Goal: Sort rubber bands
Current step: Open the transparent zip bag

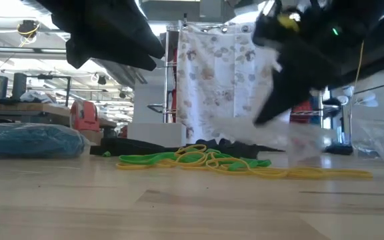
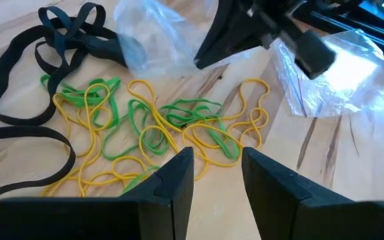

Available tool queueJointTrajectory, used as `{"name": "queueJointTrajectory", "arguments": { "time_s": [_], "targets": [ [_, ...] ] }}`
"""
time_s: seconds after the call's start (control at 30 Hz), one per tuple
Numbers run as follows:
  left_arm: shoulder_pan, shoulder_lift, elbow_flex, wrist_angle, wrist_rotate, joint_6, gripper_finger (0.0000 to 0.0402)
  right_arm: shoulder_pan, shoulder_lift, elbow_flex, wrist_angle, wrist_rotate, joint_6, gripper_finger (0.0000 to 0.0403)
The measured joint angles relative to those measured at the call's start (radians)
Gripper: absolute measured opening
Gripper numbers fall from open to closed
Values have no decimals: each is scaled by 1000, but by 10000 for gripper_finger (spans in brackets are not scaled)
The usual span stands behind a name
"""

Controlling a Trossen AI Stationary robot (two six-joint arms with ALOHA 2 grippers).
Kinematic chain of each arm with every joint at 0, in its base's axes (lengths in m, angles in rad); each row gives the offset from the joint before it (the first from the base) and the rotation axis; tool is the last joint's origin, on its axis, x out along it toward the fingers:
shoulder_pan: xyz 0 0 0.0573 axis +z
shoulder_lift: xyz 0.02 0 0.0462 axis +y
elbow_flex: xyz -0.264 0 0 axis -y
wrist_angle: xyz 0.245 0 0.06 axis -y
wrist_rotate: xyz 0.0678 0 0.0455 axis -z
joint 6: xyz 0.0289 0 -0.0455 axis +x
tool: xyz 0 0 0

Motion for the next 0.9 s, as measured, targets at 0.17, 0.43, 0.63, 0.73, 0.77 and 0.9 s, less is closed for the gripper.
{"name": "queueJointTrajectory", "arguments": {
  "time_s": [0.17, 0.43, 0.63, 0.73, 0.77, 0.9],
  "targets": [
    [0, 0, 0, 1, -2, -23, 120, 0, 0, 75, 40, 85, -4, 1],
    [0, 0, 0, 86, -126, -48, 120, -1, 0, 87, 298, 133, -36, 1],
    [17, 0, 0, 135, -207, -55, 120, -1, 0, 87, 423, 145, -88, 1],
    [31, 0, 0, 146, -222, -61, 120, -1, 5, 87, 472, 147, -116, 1],
    [34, 0, 0, 155, -225, -56, 120, -1, 8, 87, 487, 147, -129, 1],
    [36, 0, 1, 162, -244, -21, 120, -1, 28, 87, 495, 151, -134, 1]
  ]
}}
